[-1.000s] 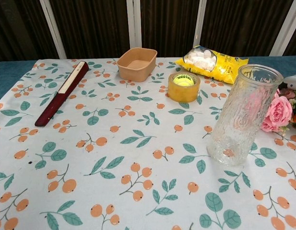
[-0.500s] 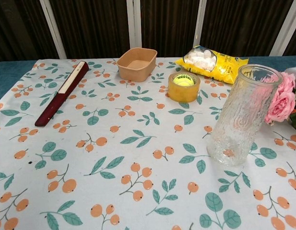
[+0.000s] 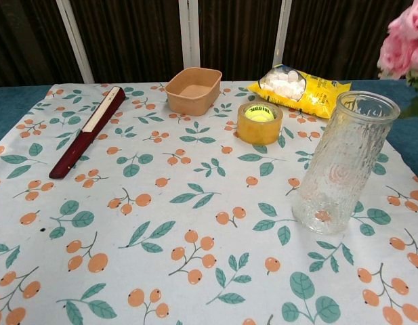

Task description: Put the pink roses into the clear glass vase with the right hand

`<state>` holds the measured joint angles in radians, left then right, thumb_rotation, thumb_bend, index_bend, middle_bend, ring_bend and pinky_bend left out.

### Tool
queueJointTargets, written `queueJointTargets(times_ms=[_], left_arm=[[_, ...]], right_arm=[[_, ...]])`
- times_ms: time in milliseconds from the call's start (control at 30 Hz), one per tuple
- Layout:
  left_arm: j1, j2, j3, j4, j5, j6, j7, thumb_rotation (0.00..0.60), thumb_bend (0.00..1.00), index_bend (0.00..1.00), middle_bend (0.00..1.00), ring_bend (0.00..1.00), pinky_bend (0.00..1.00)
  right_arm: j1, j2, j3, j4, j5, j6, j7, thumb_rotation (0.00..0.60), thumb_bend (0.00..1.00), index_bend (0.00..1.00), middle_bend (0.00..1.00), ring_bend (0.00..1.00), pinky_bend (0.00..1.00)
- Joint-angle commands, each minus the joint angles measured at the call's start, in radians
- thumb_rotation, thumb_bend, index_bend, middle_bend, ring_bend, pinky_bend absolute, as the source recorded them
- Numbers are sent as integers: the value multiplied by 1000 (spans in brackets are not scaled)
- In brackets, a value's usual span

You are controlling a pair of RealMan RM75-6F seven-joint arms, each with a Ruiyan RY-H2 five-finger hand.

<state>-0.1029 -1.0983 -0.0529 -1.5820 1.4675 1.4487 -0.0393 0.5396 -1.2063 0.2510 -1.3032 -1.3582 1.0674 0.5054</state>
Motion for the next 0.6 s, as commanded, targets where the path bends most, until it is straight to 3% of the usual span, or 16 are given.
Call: queueJointTargets(times_ms=[33, 300, 600], left_arm=[[1, -1, 0, 1, 2, 3, 1, 600, 0, 0, 0, 0, 0], [2, -4, 2, 2, 4, 7, 5, 600, 0, 0, 0, 0, 0], [2, -4, 2, 3, 4, 7, 4, 600, 0, 0, 0, 0, 0]], right_arm=[[-48, 163, 109, -221, 114, 13, 160, 600, 384, 661, 613, 573, 491], [-97, 368, 215, -483, 194, -54, 416, 600, 384, 661, 613, 573, 490], [-151, 496, 260, -633, 128, -31, 551, 600, 383, 661, 613, 573, 491]])
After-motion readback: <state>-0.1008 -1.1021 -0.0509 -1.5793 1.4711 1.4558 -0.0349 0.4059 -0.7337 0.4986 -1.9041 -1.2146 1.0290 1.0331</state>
